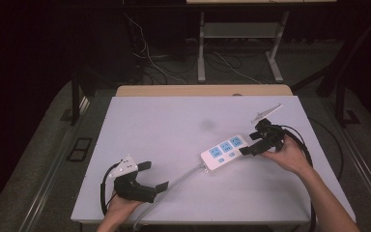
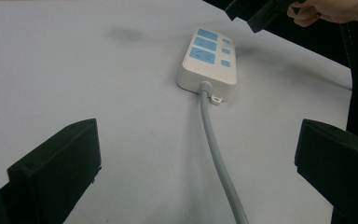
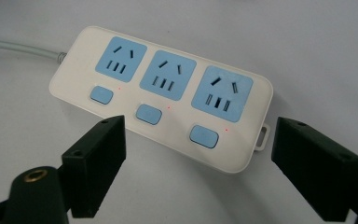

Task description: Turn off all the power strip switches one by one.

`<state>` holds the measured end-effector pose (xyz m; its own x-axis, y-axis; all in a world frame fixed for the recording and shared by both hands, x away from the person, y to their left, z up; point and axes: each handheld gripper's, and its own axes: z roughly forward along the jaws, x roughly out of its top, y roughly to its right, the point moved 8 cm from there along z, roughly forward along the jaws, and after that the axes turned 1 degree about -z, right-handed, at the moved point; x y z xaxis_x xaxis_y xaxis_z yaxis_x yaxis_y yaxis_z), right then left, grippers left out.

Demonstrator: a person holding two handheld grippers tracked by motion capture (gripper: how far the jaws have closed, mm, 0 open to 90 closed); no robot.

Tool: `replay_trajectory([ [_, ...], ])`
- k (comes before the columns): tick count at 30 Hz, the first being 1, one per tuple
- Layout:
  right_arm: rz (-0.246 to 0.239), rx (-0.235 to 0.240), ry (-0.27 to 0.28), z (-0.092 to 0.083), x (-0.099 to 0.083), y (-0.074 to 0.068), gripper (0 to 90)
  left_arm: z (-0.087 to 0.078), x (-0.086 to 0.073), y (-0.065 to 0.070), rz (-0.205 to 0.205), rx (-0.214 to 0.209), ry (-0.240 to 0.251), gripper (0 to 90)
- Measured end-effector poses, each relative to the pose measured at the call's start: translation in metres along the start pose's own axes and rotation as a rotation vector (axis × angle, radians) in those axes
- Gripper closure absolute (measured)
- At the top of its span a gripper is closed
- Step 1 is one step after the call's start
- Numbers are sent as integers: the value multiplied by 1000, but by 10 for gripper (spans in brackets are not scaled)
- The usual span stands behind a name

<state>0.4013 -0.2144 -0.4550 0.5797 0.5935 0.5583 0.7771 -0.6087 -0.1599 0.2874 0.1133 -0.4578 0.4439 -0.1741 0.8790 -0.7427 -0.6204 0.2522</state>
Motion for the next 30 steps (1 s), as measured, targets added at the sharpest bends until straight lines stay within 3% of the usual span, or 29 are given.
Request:
replay_trajectory([
  [1,12,-2,-3,1,0,2,187,0,0,0,0,0,0,0],
  [7,20,-16,1,2,-2,9,466,0,0,-1,0,2,0,0],
  [17,18,27,-14,10,-1,9,813,0,0,0,4,1,-1,0],
  [22,4,24,-17,16,1,6,898,0,0,0,4,1,-1,0],
  [30,-6,23,-30,24,0,6,899,0,0,-1,4,1,-1,0],
])
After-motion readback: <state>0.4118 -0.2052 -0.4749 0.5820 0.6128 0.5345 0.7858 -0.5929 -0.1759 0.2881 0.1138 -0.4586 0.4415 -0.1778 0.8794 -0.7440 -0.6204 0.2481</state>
